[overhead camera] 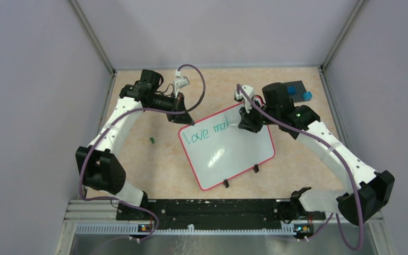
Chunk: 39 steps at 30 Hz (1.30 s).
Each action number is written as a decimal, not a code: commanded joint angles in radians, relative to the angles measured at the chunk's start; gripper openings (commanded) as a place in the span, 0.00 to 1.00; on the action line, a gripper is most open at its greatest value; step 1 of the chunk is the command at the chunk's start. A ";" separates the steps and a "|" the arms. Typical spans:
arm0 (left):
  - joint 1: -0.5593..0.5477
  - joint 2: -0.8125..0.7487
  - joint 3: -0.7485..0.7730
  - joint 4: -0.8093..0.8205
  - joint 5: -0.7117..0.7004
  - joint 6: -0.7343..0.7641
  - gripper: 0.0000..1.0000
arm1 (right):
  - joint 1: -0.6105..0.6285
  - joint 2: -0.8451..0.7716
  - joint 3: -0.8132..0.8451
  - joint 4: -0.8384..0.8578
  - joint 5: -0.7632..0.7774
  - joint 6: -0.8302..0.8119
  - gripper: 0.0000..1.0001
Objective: Write a sentence on the whiteboard
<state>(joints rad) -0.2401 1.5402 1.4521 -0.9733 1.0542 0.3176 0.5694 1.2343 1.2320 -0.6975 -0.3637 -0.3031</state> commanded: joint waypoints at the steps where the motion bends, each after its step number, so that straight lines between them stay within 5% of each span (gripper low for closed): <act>1: -0.021 -0.009 -0.009 -0.025 0.000 0.022 0.00 | 0.009 -0.004 0.013 0.017 0.017 -0.004 0.00; 39: -0.021 -0.011 -0.005 -0.024 0.000 0.018 0.00 | -0.028 -0.032 0.035 0.024 0.059 -0.009 0.00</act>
<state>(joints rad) -0.2401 1.5402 1.4521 -0.9737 1.0546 0.3172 0.5529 1.1870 1.2140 -0.7170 -0.3267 -0.3134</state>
